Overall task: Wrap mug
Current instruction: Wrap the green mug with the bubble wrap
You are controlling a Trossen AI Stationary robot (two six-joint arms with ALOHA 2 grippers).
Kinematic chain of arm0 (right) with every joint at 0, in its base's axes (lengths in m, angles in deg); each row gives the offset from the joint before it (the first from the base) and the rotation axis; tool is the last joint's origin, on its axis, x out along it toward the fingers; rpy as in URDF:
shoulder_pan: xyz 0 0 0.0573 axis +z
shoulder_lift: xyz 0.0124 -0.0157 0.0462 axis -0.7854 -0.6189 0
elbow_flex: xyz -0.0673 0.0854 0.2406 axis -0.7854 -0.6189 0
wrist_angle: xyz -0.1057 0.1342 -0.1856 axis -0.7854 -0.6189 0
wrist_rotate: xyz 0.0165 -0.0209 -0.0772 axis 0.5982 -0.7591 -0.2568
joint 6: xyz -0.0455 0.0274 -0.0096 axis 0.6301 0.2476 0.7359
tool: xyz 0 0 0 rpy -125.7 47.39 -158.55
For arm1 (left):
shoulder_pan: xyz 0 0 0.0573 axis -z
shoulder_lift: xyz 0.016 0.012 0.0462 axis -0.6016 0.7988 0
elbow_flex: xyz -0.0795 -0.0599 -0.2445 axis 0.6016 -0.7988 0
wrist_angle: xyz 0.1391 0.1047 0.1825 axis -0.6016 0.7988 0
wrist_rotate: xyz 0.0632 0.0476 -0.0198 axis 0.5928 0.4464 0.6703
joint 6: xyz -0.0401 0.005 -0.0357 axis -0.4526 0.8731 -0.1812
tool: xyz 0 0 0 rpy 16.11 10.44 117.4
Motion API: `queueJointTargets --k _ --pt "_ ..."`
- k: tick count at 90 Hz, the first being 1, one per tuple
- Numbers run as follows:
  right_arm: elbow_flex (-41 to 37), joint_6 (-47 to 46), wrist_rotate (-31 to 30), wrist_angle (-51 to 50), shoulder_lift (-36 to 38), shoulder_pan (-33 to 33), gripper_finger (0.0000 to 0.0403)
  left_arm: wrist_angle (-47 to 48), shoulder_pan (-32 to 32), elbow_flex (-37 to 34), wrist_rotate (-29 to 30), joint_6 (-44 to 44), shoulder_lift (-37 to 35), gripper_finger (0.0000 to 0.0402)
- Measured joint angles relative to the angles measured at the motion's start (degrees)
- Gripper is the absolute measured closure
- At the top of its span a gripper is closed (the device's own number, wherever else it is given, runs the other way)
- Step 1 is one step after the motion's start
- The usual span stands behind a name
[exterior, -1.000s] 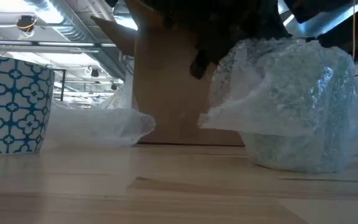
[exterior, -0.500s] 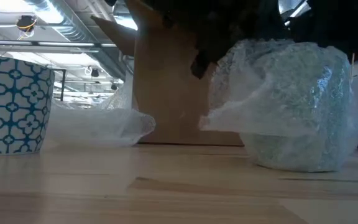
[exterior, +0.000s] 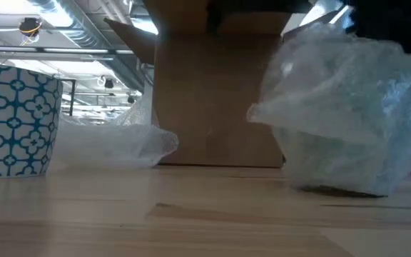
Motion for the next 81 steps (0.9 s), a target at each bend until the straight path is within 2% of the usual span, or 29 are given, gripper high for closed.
queueJointTargets --k 17,35,61,81 --pt "0.09 -1.49 4.51 0.18 -1.52 -2.89 0.0402 8.57 0.99 -0.43 -0.90 -8.00 1.98 0.0324" --pt "0.05 -2.69 7.85 -0.03 -1.58 -5.61 0.0402 9.01 1.62 -0.41 0.04 -10.73 4.27 0.0324" --pt "-0.02 -2.52 7.22 -0.04 -1.67 -5.53 0.0402 10.47 2.32 -0.41 0.55 -10.33 2.66 0.0324" --pt "-0.06 -2.51 7.02 -0.06 -1.69 -5.53 0.0402 18.17 4.47 -0.28 1.26 -12.34 -0.78 0.0324"
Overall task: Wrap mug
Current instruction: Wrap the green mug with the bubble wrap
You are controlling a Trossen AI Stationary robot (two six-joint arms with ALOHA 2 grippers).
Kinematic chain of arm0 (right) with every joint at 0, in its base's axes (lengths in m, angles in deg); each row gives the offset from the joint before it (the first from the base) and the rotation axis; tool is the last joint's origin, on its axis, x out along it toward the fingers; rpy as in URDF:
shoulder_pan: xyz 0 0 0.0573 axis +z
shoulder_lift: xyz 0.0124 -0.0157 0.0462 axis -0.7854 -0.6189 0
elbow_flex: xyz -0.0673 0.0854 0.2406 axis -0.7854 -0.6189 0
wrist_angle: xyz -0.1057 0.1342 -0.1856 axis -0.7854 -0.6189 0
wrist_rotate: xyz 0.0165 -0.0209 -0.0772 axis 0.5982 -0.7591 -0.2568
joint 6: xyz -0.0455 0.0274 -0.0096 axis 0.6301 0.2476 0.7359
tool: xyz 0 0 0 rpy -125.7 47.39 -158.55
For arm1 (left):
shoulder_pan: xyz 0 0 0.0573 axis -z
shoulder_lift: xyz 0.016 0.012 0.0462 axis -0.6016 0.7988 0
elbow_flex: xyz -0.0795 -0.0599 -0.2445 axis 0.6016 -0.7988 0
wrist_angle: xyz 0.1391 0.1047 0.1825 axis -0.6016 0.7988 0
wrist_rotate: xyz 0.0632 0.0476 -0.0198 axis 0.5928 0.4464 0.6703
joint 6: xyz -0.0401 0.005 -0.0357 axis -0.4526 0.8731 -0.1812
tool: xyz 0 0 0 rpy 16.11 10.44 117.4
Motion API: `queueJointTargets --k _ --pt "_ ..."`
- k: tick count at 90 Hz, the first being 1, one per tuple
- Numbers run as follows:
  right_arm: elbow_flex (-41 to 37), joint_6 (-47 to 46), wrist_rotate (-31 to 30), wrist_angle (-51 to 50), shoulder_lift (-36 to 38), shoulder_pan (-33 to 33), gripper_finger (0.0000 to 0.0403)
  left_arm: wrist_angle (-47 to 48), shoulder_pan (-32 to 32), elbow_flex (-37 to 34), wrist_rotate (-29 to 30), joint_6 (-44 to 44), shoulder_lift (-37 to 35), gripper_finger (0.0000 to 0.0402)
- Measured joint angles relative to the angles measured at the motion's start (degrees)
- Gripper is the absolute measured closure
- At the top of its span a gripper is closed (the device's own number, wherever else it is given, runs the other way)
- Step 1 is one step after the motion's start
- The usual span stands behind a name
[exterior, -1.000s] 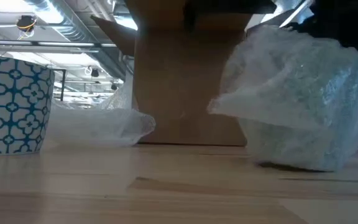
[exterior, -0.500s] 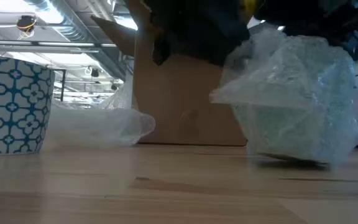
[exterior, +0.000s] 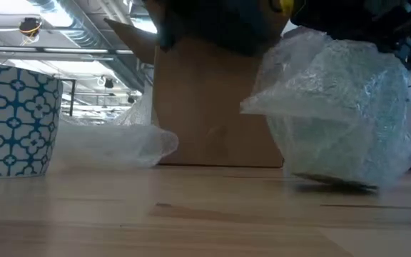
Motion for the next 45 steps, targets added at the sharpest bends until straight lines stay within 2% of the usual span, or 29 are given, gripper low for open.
queueJointTargets --k 8,18,32,45 --pt "-0.02 0.00 0.00 -0.02 0.00 0.00 0.0402 0.68 0.76 -0.23 0.02 -1.03 0.43 0.0324" --pt "-0.04 0.59 -0.02 -0.02 -0.02 0.00 0.0402 -4.83 1.05 -1.04 -0.10 -1.02 2.91 0.0324" --pt "-0.04 1.27 -0.04 -0.05 -0.04 0.02 0.0402 -16.07 0.37 -1.06 0.16 5.12 5.11 0.0324" --pt "-0.04 1.33 -0.04 -0.17 -0.04 0.02 0.0402 -20.42 -1.07 -1.05 0.22 8.46 5.19 0.0324"
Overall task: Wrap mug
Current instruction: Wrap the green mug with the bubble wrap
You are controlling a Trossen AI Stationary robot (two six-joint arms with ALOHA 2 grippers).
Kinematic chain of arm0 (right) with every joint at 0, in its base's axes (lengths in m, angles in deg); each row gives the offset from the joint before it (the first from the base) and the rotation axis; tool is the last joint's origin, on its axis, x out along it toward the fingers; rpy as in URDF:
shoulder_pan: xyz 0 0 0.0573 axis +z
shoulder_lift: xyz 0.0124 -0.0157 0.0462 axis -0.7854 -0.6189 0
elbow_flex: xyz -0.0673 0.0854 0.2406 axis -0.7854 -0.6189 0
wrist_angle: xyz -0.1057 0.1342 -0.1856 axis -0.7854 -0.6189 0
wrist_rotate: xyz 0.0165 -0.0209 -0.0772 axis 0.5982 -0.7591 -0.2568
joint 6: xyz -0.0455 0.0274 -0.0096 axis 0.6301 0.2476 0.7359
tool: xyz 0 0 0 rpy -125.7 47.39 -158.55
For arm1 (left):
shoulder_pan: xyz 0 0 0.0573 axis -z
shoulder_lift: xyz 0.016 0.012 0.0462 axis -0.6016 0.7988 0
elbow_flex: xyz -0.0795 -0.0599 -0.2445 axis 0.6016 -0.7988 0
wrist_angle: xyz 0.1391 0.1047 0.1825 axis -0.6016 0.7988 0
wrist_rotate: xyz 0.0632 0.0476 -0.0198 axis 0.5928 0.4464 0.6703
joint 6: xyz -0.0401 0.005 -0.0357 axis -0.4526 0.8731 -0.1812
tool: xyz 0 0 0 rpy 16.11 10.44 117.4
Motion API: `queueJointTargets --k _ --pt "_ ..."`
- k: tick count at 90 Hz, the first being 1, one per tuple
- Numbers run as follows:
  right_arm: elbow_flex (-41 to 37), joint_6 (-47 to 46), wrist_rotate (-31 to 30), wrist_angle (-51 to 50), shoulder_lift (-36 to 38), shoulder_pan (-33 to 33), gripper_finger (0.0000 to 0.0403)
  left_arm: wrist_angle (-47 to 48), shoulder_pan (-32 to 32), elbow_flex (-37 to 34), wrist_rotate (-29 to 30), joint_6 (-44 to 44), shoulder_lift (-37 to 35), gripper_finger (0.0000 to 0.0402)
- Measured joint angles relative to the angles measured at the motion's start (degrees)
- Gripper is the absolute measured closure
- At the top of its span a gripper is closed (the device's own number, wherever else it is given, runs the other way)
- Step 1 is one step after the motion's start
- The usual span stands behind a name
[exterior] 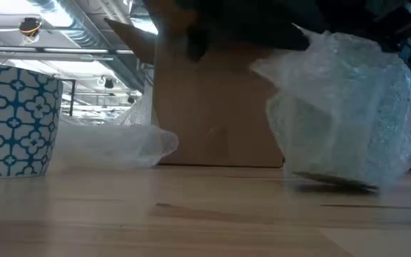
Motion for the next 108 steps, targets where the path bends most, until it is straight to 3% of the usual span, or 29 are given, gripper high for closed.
queueJointTargets --k 24,59,108 --pt "-0.02 0.13 -0.11 0.01 0.00 0.00 0.0402 -4.95 -2.02 0.00 -2.04 3.97 0.02 0.0324" --pt "1.27 0.38 -1.53 -1.02 0.04 -0.01 0.0402 -5.63 -4.92 0.39 -4.61 0.28 4.14 0.0324" --pt "16.93 -1.66 -0.95 -25.78 4.51 0.04 0.0402 -2.46 -4.73 0.24 -4.49 -1.58 4.55 0.0324"
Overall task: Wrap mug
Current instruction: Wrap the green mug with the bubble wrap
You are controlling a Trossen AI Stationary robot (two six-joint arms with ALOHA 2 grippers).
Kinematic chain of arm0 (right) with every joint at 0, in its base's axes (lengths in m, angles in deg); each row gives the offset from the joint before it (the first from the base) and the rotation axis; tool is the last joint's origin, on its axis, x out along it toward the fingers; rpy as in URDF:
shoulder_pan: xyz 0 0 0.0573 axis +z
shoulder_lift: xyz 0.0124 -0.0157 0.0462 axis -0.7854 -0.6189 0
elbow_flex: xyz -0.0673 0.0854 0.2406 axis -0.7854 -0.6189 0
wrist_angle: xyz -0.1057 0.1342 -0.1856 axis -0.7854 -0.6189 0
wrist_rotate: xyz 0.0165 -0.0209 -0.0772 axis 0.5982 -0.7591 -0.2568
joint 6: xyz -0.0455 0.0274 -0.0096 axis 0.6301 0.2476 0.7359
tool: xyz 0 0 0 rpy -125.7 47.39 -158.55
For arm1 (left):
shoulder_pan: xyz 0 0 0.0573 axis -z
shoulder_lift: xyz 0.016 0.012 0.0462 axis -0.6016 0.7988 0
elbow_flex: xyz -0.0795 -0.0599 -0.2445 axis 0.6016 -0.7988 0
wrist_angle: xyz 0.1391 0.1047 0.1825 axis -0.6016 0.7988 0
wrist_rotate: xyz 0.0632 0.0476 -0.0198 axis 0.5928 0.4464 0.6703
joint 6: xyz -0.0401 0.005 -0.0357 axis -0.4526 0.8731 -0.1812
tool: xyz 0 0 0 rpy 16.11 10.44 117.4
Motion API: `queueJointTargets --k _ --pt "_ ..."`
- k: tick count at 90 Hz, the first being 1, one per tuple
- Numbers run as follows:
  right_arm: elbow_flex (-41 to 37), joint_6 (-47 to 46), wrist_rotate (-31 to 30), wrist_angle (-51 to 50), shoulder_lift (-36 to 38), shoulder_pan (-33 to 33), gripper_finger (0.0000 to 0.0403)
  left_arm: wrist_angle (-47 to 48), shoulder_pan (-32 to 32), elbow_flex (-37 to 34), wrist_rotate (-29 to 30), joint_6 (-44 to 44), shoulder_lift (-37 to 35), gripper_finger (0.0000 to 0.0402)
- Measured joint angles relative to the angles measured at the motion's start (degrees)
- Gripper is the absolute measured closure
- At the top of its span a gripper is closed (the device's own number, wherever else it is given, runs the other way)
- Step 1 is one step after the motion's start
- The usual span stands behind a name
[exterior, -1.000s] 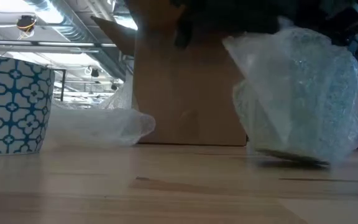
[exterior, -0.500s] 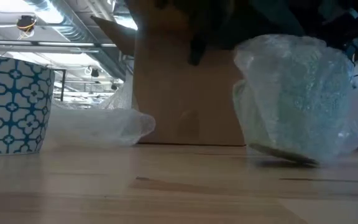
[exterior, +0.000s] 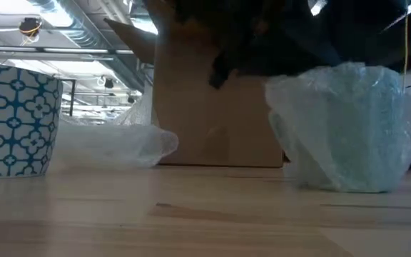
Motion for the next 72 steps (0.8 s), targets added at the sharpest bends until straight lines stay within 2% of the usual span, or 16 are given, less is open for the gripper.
queueJointTargets --k 10,23,28,40,52,72 --pt "3.45 -0.32 -0.37 -5.57 0.08 0.00 0.0402 -0.10 0.00 -0.02 -0.01 0.15 0.04 0.0324" --pt "4.31 -0.38 -8.51 -10.27 0.30 -0.06 0.0402 -0.57 0.00 -0.07 -0.09 0.31 0.11 0.0324" --pt "2.72 -0.47 -9.58 -9.96 0.21 -0.11 0.0402 -0.92 0.00 -0.11 -0.07 0.46 0.14 0.0324" --pt "-2.60 -2.79 -8.85 -3.59 -0.79 -0.48 0.0402 -1.07 0.00 -0.15 -0.04 0.48 0.15 0.0324" --pt "-6.58 -3.42 -3.15 4.95 -0.75 0.23 0.0402 -1.15 -0.08 -0.15 -0.14 0.46 0.15 0.0324" --pt "-12.01 -4.69 -1.67 13.34 -2.95 0.24 0.0402 -2.43 -0.20 -0.20 -0.51 0.85 0.24 0.0324"
